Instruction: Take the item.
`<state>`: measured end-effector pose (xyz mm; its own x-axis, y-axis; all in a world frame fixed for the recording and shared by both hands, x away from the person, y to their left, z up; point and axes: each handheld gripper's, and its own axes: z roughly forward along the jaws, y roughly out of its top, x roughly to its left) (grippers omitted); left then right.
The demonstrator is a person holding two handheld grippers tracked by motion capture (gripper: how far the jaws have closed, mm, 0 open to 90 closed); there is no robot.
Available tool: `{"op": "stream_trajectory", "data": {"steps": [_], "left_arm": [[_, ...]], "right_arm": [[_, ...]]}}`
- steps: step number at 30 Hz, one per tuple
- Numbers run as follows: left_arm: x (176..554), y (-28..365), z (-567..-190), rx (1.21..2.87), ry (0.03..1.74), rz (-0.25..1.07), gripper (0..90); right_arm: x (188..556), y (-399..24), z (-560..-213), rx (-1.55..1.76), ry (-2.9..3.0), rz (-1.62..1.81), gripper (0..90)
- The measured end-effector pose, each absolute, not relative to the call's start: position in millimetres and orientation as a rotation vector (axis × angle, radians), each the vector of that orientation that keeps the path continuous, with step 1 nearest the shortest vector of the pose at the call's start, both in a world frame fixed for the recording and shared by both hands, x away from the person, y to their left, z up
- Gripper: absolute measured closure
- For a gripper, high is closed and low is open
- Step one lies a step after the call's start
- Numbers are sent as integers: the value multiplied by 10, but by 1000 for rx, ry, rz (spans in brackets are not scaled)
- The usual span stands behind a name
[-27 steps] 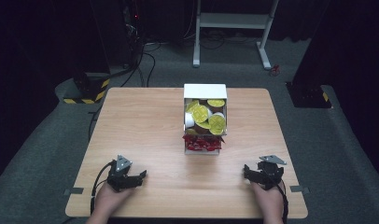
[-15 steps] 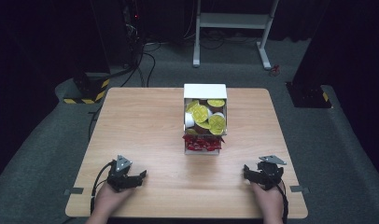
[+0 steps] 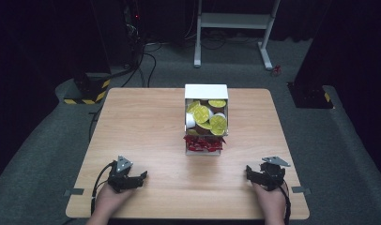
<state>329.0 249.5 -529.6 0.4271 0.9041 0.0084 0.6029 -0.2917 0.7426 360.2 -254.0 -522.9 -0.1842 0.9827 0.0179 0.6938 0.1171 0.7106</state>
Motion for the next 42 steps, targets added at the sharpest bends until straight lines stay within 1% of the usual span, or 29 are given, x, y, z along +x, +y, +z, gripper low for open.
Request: {"op": "stream_trajectory", "data": {"steps": [14, 37, 42], "left_arm": [[3291, 2494, -5296, 2010, 1268, 574, 177], [3289, 2495, -5295, 2014, 1270, 566, 174], [3289, 2493, -5295, 2015, 1271, 565, 172]], "right_arm": [[3529, -2533, -5125, 1516, 1944, 911, 118], [3493, -2269, -5004, 1408, 1995, 1008, 165], [3516, -2277, -4956, 1403, 1988, 1047, 175]]}}
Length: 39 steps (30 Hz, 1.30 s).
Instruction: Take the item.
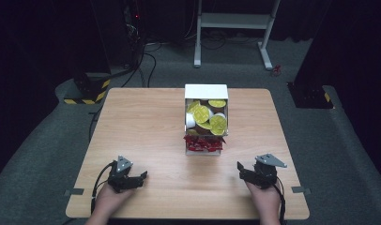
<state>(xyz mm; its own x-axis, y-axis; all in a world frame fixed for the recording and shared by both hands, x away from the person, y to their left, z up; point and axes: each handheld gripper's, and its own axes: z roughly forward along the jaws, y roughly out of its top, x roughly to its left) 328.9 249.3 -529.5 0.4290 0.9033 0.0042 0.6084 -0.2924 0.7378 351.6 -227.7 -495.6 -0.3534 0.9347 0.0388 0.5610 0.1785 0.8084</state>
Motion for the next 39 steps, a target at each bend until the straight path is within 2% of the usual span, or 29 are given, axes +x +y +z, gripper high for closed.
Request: {"op": "stream_trajectory", "data": {"steps": [4, 7, 33, 39], "left_arm": [[3296, 2501, -5292, 2028, 1260, 569, 165], [3299, 2500, -5292, 2030, 1259, 570, 161], [3317, 2503, -5297, 2021, 1308, 565, 90], [3319, 2496, -5300, 2020, 1317, 575, 82]], "right_arm": [[3527, -2261, -4936, 1400, 1997, 1054, 180], [3515, -2220, -4892, 1400, 2002, 1074, 227], [3571, -1967, -4598, 1318, 1978, 1129, 224], [3590, -1916, -4591, 1324, 1993, 1139, 264]]}}
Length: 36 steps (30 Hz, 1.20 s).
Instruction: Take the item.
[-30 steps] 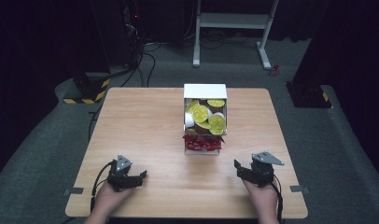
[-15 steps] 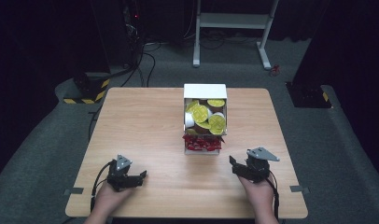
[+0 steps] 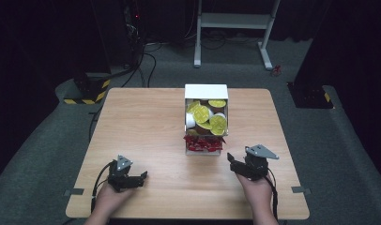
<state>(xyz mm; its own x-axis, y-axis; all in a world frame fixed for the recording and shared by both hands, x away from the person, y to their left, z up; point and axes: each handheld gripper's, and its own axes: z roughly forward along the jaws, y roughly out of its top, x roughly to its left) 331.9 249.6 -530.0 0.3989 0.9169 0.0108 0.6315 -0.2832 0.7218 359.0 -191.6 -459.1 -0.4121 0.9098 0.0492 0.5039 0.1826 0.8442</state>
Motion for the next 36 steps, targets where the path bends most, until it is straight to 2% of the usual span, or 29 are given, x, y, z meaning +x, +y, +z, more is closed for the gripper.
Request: {"op": "stream_trajectory", "data": {"steps": [9, 13, 33, 36], "left_arm": [[3329, 2498, -5303, 2018, 1342, 583, 39], [3317, 2492, -5303, 2013, 1354, 585, 35], [3313, 2495, -5304, 2017, 1351, 576, 27], [3313, 2495, -5304, 2017, 1351, 576, 27]], "right_arm": [[3642, -1835, -4560, 1299, 2003, 1159, 338], [3646, -1799, -4523, 1265, 2007, 1169, 405], [3721, -1680, -4442, 1234, 2015, 1184, 482], [3744, -1655, -4407, 1230, 2015, 1186, 518]]}}
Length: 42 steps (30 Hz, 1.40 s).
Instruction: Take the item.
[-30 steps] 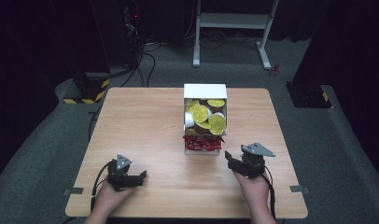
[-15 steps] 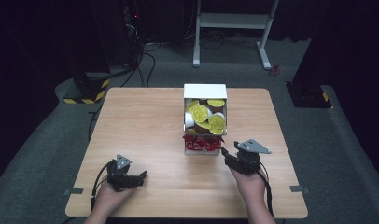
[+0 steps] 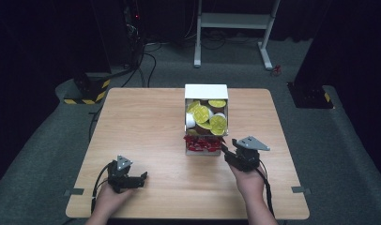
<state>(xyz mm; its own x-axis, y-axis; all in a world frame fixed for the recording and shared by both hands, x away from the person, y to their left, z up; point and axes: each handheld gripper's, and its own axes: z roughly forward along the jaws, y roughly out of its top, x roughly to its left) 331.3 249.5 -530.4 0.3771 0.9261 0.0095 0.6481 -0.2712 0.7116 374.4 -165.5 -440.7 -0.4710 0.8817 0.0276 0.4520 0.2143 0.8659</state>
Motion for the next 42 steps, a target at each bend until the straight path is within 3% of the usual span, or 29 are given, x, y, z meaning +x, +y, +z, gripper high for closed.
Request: {"op": "stream_trajectory", "data": {"steps": [11, 14, 23, 33, 42], "left_arm": [[3313, 2495, -5304, 2017, 1351, 576, 27], [3314, 2495, -5304, 2018, 1349, 574, 27], [3313, 2494, -5304, 2020, 1346, 573, 27], [3314, 2492, -5304, 2026, 1333, 571, 27], [3313, 2489, -5305, 2024, 1332, 569, 27]], "right_arm": [[3839, -1589, -4420, 1200, 2025, 1166, 635], [3857, -1556, -4433, 1174, 2031, 1153, 707], [3904, -1511, -4456, 1183, 2037, 1153, 713], [3874, -1494, -4429, 1148, 2026, 1125, 802], [3899, -1501, -4477, 1166, 2026, 1142, 819]]}}
